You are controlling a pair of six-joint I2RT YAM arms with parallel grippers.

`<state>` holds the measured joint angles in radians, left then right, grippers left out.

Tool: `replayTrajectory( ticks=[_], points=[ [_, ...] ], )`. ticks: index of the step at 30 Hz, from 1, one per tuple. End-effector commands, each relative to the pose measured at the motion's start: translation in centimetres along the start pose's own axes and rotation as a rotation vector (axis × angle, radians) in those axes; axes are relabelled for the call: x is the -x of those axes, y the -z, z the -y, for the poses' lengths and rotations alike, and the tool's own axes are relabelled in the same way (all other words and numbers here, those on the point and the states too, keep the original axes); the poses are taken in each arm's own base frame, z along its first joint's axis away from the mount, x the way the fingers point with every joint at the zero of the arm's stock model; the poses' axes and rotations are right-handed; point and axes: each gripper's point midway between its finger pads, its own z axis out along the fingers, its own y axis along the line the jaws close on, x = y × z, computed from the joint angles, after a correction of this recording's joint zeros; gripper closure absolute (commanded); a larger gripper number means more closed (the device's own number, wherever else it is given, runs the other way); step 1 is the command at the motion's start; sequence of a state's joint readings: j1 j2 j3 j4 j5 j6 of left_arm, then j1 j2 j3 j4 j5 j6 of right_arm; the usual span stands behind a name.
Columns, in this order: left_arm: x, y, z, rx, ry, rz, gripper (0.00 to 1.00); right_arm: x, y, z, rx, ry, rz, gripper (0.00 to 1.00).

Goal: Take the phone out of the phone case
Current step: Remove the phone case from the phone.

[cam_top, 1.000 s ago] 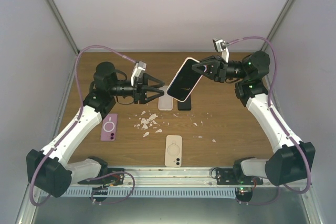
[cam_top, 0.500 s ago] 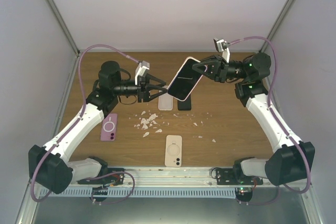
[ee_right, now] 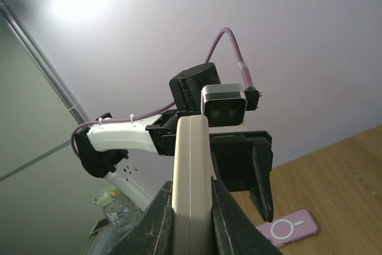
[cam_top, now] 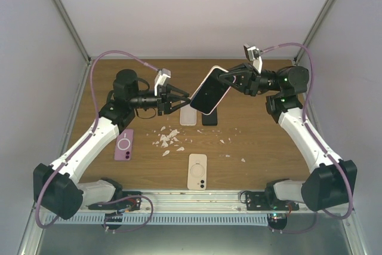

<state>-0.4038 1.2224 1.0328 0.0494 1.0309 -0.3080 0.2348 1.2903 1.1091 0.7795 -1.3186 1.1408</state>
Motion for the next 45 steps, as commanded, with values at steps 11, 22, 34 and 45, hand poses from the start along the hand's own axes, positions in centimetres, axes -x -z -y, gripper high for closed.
replayTrajectory(
  ticks=[11, 22, 34, 45],
  points=[
    [1.5, -0.3, -0.8, -0.002, 0.029, 0.067, 0.65, -1.8, -2.8, -2.4, 0.127, -0.054, -0.049, 0.99],
    [1.9, -0.6, 0.1, -0.044, 0.033, 0.076, 0.67, -2.7, -3.8, -1.1, 0.126, -0.105, -0.056, 1.00],
    [1.0, -1.1, 2.3, -0.166, 0.092, 0.063, 0.75, -3.8, -5.4, 0.0, 0.150, -0.149, -0.078, 0.99],
    [-0.4, -1.0, 1.7, -0.160, 0.200, 0.075, 0.88, -5.1, -6.4, 1.3, 0.146, -0.181, -0.104, 1.00]
  ],
)
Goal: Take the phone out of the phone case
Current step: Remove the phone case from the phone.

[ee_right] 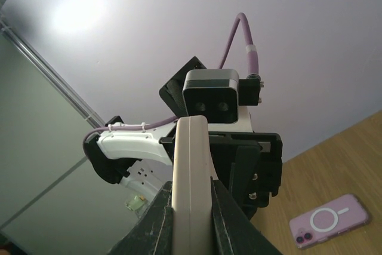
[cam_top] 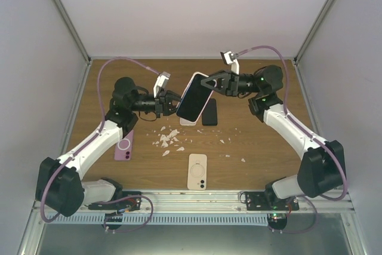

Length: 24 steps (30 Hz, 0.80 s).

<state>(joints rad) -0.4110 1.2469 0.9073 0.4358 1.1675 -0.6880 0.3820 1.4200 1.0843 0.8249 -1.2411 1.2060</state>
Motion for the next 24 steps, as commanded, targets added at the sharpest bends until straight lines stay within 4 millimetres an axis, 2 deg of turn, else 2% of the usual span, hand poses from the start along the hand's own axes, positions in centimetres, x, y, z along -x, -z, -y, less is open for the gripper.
replayTrajectory(
  ticks=[1, 3, 6, 8, 12, 14, 15, 20, 24],
  points=[
    [0.1, -0.5, -0.4, 0.018, 0.041, 0.058, 0.93, -2.0, -2.2, -1.1, 0.073, 0.009, -0.089, 1.00],
    [-0.1, -0.2, -0.8, 0.036, 0.068, 0.068, 1.00, -1.9, -2.2, -0.6, 0.058, 0.017, -0.092, 1.00],
    [0.0, 0.6, -1.7, 0.068, 0.113, 0.093, 1.00, -1.2, -1.8, 0.4, 0.022, 0.017, -0.076, 0.98],
    [0.3, 1.3, -2.3, 0.088, 0.148, 0.118, 1.00, -0.7, -1.4, 0.9, -0.008, 0.026, -0.068, 0.92],
    [0.6, 2.0, -2.8, 0.107, 0.188, 0.143, 1.00, 0.5, -0.4, 1.7, -0.070, 0.049, -0.046, 0.71],
    [0.7, 2.2, -2.8, 0.113, 0.203, 0.152, 1.00, 1.1, 0.4, 2.2, -0.110, 0.052, -0.029, 0.53],
    [0.7, 2.2, -3.0, 0.116, 0.214, 0.153, 1.00, 1.5, 0.7, 2.5, -0.130, 0.056, -0.018, 0.48],
    [0.8, 2.7, -3.9, 0.143, 0.280, 0.175, 1.00, 2.9, 2.5, 3.2, -0.211, 0.098, 0.021, 0.30],
    [1.0, 3.4, -5.6, 0.200, 0.364, 0.208, 1.00, 4.0, 3.1, 3.8, -0.320, 0.208, 0.025, 0.26]
  ],
)
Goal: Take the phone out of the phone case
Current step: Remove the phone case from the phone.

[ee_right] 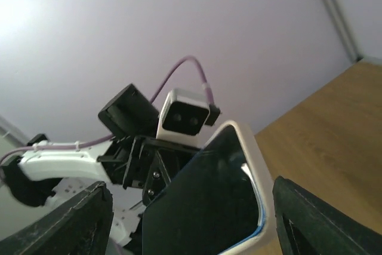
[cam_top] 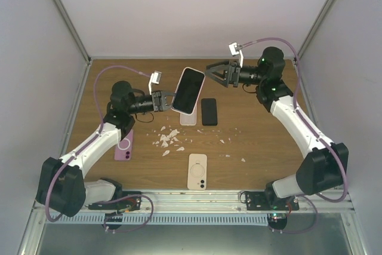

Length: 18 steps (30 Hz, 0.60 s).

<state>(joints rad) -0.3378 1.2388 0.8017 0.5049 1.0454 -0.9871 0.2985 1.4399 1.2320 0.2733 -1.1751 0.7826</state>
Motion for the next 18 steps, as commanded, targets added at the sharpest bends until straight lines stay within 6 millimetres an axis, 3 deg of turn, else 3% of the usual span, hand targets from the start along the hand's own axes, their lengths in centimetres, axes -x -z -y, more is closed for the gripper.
replayTrajectory(
  ticks=[1, 5, 10, 18],
  points=[
    [1.8, 0.7, -1.3, 0.065, 0.068, 0.085, 1.00, 2.3, 0.9, -0.9, -0.120, 0.182, 0.036, 0.26],
    [2.4, 1.0, -4.3, 0.209, 0.196, 0.120, 1.00, 2.8, 1.2, -0.2, -0.194, 0.220, 0.040, 0.27],
    [2.7, 1.5, -5.9, 0.282, 0.271, 0.151, 1.00, 2.8, 1.0, 0.8, -0.303, 0.324, 0.015, 0.27],
    [2.7, 2.0, -7.7, 0.322, 0.371, 0.177, 1.00, -0.2, -1.1, 2.5, -0.465, 0.490, -0.102, 0.29]
  ],
)
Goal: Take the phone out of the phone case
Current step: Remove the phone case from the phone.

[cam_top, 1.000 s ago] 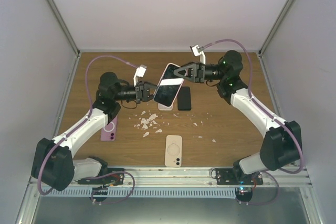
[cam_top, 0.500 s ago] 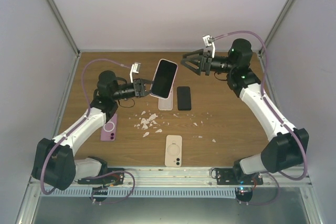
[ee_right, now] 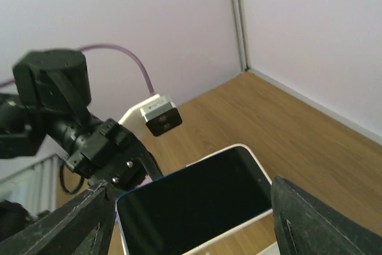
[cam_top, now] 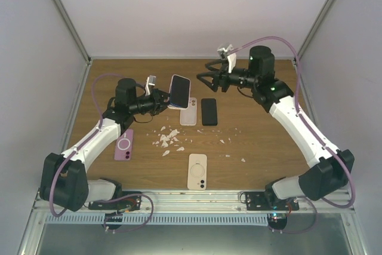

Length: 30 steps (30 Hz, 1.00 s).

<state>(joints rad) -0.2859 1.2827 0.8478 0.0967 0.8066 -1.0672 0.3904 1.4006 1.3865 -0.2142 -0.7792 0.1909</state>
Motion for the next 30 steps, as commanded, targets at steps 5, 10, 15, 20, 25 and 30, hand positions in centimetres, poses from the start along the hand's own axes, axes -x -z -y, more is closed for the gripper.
replayTrajectory(
  ticks=[5, 10, 15, 20, 25, 30],
  points=[
    [1.7, 0.2, 1.5, -0.039, 0.014, 0.052, 1.00, -2.8, -2.4, -1.4, -0.176, 0.331, -0.135, 0.31],
    [1.8, 0.2, 0.9, -0.038, 0.054, 0.053, 1.00, -4.6, -4.4, -2.6, -0.214, 0.451, -0.198, 0.33],
    [1.8, 0.2, 0.7, -0.034, 0.072, 0.055, 1.00, -6.4, -6.4, -3.8, -0.217, 0.528, -0.252, 0.34],
    [1.8, 0.3, 0.6, -0.031, 0.071, 0.058, 1.00, -8.2, -7.9, -4.6, -0.214, 0.573, -0.300, 0.35],
    [1.8, 0.4, 0.5, -0.023, 0.065, 0.065, 1.00, -9.0, -9.0, -4.6, -0.216, 0.588, -0.323, 0.35],
    [1.8, 0.6, 0.6, -0.022, 0.060, 0.070, 1.00, -9.6, -9.7, -4.4, -0.227, 0.598, -0.346, 0.36]
  ],
)
